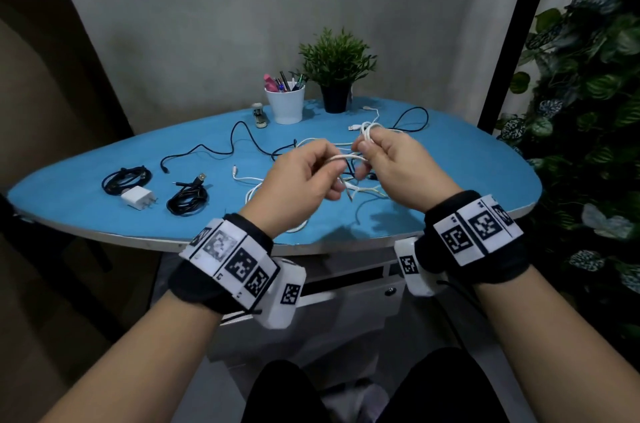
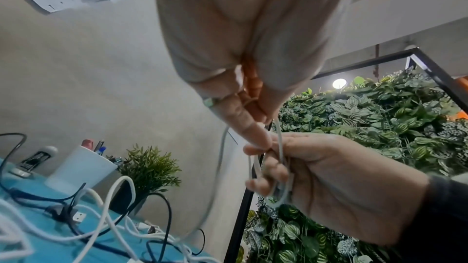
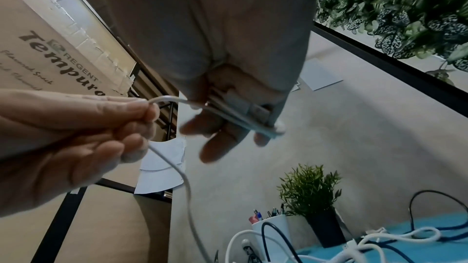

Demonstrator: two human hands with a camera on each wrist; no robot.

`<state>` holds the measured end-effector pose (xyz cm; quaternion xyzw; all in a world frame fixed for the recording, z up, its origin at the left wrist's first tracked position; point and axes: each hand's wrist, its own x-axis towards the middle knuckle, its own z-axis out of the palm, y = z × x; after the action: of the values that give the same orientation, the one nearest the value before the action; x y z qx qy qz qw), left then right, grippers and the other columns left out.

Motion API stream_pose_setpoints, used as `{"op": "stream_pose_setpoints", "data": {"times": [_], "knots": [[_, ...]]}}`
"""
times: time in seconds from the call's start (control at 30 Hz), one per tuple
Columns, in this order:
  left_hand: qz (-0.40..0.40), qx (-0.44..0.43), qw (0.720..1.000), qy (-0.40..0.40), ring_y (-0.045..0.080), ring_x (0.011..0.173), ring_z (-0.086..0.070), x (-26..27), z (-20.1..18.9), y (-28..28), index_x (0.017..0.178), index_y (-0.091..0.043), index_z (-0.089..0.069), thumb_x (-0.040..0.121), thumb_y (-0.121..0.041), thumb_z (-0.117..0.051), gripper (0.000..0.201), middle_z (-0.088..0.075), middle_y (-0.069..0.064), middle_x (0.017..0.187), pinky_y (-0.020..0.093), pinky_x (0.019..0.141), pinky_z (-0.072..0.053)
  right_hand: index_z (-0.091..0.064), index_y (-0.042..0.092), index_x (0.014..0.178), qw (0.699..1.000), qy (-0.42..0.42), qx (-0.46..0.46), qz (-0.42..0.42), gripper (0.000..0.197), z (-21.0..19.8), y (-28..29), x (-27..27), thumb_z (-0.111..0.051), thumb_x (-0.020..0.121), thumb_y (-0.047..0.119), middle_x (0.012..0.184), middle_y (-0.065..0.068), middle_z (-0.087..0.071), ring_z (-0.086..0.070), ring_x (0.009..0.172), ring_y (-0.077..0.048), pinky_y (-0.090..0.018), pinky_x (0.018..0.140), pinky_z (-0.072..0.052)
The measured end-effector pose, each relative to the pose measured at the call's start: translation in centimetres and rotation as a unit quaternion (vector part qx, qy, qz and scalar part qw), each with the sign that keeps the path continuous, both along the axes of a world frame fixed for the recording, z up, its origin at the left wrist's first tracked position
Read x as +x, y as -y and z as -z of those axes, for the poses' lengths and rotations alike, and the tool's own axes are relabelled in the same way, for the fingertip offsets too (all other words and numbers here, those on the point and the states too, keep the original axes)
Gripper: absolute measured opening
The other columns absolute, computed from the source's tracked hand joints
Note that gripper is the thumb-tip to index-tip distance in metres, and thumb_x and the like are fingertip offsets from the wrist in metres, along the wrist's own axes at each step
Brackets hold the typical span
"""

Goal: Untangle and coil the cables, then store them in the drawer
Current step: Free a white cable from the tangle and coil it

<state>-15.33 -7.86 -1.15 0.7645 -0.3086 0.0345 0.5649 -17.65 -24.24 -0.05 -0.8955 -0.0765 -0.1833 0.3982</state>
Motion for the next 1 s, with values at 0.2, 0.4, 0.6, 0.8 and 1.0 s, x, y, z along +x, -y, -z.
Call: {"op": "stream_pose_setpoints", "data": {"times": [0.2,0.4,0.6,0.8,1.0], "knots": [[-0.045,-0.033,0.995,0.077,0.009,0.064,-0.061,1.0,-1.1,0.0,0.08,-0.019,-0.06,0.089,-0.009,-0.06,0.013,-0.059,-0.001,0.068,0.025,0.059,-0.055,-0.064,0.017,0.078,0.999,-0.028,-0.014,-0.021,0.04,-0.3,0.1,-1.4,-0.04,0.096,0.044,0.056,0.008,-0.049,-0.048,0.053,-0.008,-0.029,0.061,-0.043],[-0.069,-0.004,0.995,0.068,0.006,0.046,-0.05,2.4,0.9,0.5,0.084,-0.016,-0.063,0.09,-0.009,-0.059,0.01,-0.06,-0.002,0.068,0.016,0.051,-0.044,-0.047,0.016,0.055,0.985,-0.065,0.14,-0.074,0.047,-0.1,-0.1,-1.4,-0.042,0.099,0.033,0.042,0.006,-0.04,-0.042,0.043,-0.013,-0.027,0.053,-0.038],[-0.048,0.086,0.995,0.007,0.001,0.038,-0.047,2.1,3.8,1.2,0.086,-0.016,-0.061,0.092,-0.008,-0.054,0.013,-0.059,-0.003,0.07,0.011,0.05,-0.041,-0.043,0.012,0.064,0.894,-0.041,0.432,-0.113,0.042,-1.7,0.0,-1.6,-0.033,0.101,0.028,0.04,0.002,-0.034,-0.035,0.039,-0.016,-0.031,0.059,-0.043],[0.046,0.198,0.979,-0.015,0.006,0.05,-0.057,0.8,4.9,1.3,0.092,-0.012,-0.061,0.095,-0.008,-0.048,0.014,-0.059,-0.003,0.075,0.018,0.05,-0.048,-0.052,0.009,0.076,0.805,0.016,0.568,-0.169,0.039,-2.3,-0.2,-1.5,-0.029,0.102,0.027,0.107,-0.018,-0.068,-0.068,0.095,-0.025,-0.035,0.087,-0.053],[0.06,0.23,0.971,0.033,0.018,0.074,-0.066,-0.3,3.9,0.3,0.084,-0.021,-0.057,0.094,-0.015,-0.053,0.012,-0.062,0.001,0.073,0.034,0.073,-0.055,-0.064,0.017,0.084,0.959,0.095,0.268,-0.001,0.026,-1.5,0.7,-1.3,-0.043,0.099,0.022,0.13,-0.026,-0.052,-0.056,0.109,-0.03,-0.027,0.071,-0.041]]}}
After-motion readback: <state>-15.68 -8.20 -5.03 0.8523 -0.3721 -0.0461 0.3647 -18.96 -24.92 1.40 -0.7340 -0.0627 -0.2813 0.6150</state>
